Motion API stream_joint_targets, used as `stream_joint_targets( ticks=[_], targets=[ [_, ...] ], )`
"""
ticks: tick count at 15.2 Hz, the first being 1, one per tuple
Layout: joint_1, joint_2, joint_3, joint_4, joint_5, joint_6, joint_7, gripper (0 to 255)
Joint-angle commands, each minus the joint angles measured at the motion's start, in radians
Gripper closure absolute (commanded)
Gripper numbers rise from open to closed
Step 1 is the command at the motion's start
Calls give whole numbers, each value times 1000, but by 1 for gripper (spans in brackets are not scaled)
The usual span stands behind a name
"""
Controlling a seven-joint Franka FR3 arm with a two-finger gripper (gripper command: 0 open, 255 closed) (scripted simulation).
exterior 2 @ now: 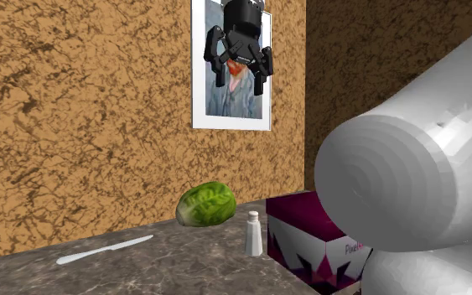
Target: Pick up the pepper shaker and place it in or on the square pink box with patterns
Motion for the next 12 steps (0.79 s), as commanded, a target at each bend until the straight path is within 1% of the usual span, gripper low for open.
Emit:
stream_joint_targets(
  ticks=[1, 7, 12],
  targets=[
    [0, 0, 0, 0, 0, 0, 0, 0],
    [-23, 57, -48, -139, -23, 193, -55, 0],
    [-41, 146, -90, -221, -36, 360, -101, 0]
  ],
)
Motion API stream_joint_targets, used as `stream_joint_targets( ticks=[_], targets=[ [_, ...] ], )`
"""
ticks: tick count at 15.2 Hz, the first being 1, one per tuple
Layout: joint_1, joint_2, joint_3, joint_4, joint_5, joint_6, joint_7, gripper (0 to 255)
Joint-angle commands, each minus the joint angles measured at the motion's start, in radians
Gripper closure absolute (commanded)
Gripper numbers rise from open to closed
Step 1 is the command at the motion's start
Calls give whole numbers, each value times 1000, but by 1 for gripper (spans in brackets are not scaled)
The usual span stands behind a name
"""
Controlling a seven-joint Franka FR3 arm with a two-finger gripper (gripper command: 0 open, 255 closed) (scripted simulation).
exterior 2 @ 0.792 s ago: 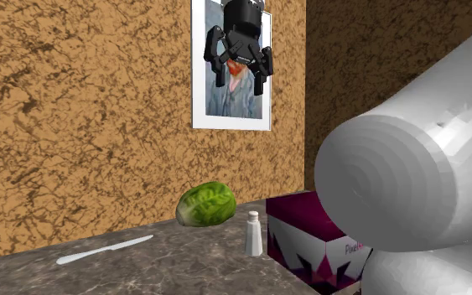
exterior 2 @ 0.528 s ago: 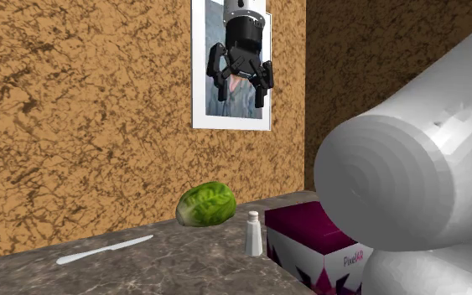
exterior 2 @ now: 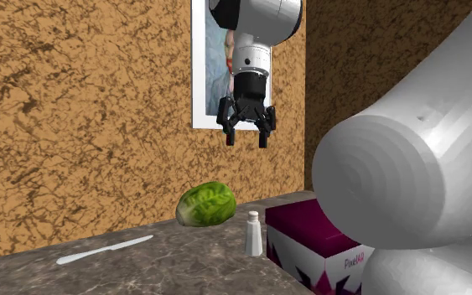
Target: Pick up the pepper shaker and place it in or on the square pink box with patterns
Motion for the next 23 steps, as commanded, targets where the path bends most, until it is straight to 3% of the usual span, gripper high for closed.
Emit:
stream_joint_targets(
  ticks=[1, 13, 23],
  targets=[
    [-5, 44, -15, -21, -2, 67, -16, 0],
    [-29, 421, -117, -57, 32, 466, -155, 0],
    [-19, 504, -119, -100, 63, 591, -179, 0]
  ],
)
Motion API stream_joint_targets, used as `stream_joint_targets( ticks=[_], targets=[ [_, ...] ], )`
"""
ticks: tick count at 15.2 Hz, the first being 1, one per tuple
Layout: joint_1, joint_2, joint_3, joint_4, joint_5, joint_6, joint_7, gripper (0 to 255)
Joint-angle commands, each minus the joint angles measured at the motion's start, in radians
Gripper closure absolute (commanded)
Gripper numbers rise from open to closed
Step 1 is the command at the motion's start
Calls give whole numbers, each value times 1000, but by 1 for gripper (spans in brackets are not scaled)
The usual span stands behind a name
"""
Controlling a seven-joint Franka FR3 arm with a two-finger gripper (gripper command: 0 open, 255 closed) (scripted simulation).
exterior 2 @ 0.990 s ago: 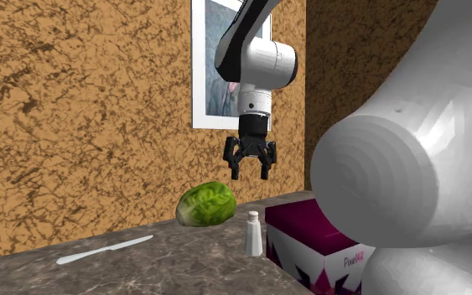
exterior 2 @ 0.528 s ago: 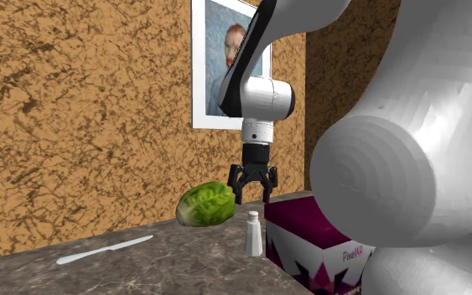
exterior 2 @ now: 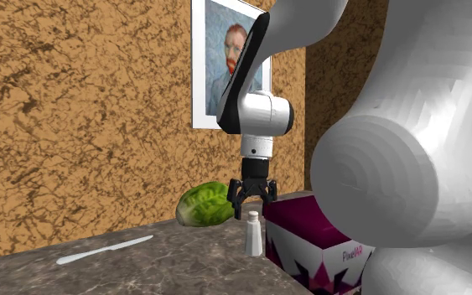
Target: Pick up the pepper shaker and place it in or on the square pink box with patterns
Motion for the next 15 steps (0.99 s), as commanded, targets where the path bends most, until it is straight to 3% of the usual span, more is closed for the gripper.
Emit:
stream_joint_targets(
  ticks=[1, 6, 7, 15],
  targets=[
    [1, 5, 1, -1, 2, 6, 0, 0],
    [1, 5, 1, -1, 2, 6, 0, 0],
    [1, 5, 1, -1, 2, 6, 0, 255],
    [1, 6, 1, -1, 2, 7, 0, 255]
  ],
)
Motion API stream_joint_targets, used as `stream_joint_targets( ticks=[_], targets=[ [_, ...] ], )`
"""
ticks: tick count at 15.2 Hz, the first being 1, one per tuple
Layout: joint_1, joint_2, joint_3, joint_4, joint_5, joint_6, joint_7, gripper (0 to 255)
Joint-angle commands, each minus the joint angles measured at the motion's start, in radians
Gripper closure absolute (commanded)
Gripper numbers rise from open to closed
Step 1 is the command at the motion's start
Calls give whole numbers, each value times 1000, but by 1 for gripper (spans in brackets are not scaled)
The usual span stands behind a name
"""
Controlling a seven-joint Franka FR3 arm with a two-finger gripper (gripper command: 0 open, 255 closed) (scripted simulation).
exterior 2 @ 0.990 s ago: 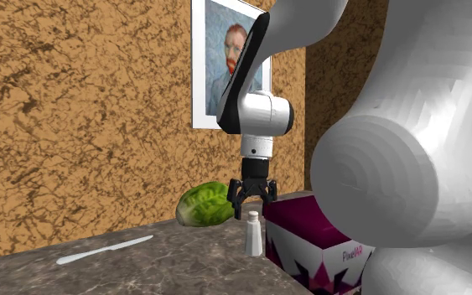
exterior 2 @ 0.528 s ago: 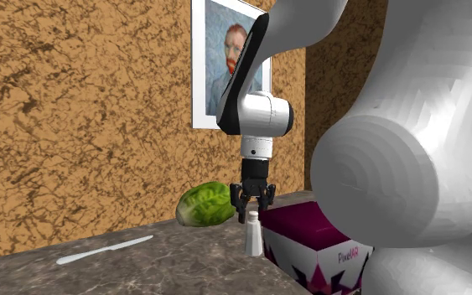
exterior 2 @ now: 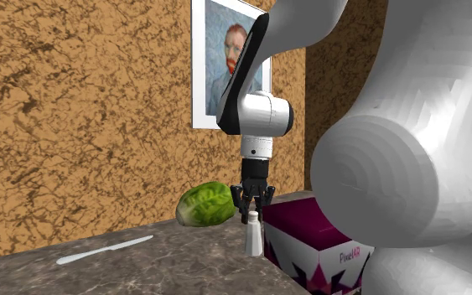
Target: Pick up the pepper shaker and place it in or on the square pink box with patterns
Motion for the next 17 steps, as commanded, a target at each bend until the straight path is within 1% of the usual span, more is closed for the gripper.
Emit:
stream_joint_targets(
  ticks=[1, 17],
  targets=[
    [0, 0, 0, -1, 0, -1, 0, 255],
    [-11, -152, 11, 92, -46, -241, 50, 255]
  ],
)
